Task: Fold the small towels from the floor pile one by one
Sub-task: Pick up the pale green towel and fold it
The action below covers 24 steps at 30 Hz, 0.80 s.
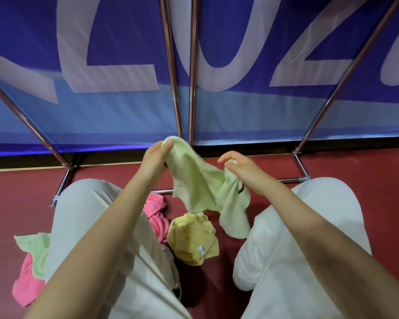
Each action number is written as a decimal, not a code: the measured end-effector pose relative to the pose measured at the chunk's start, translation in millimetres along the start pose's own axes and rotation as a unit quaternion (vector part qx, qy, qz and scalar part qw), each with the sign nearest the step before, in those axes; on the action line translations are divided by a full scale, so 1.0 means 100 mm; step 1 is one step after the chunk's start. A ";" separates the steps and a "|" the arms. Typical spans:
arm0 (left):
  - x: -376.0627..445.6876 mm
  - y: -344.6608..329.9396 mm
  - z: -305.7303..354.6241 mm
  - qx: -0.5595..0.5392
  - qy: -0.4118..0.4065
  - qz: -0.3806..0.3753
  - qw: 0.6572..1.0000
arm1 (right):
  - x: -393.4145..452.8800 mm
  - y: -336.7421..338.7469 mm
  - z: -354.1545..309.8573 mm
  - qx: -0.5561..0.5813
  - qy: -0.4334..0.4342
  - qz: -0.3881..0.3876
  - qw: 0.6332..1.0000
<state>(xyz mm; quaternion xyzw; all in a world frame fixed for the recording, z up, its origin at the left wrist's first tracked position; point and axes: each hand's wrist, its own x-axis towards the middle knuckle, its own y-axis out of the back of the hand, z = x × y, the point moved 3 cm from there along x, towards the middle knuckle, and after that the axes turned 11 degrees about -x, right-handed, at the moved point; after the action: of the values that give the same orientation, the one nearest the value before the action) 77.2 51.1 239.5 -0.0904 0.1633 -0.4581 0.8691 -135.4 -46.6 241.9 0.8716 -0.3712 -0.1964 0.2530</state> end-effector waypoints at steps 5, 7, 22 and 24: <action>-0.03 -0.12 -0.04 0.089 -0.031 0.034 0.995 | 0.00 -0.14 0.14 -0.120 0.024 0.015 0.992; -0.05 -0.16 -0.08 0.136 -0.044 0.054 0.988 | -0.02 -0.11 0.06 -0.072 0.045 0.038 0.996; -0.27 -0.67 -0.58 0.200 -0.012 -0.066 0.977 | -0.04 0.02 -0.29 0.065 0.067 0.118 0.989; -0.22 -0.66 -0.52 0.195 -0.031 -0.025 0.980 | 0.02 0.01 -0.23 0.006 0.068 0.126 0.990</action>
<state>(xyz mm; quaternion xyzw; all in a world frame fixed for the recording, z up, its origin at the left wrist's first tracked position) -4.5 31.9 215.6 0.0620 0.0415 -0.4998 0.8629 -122.8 -41.6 260.0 0.8307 -0.4613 -0.1010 0.2950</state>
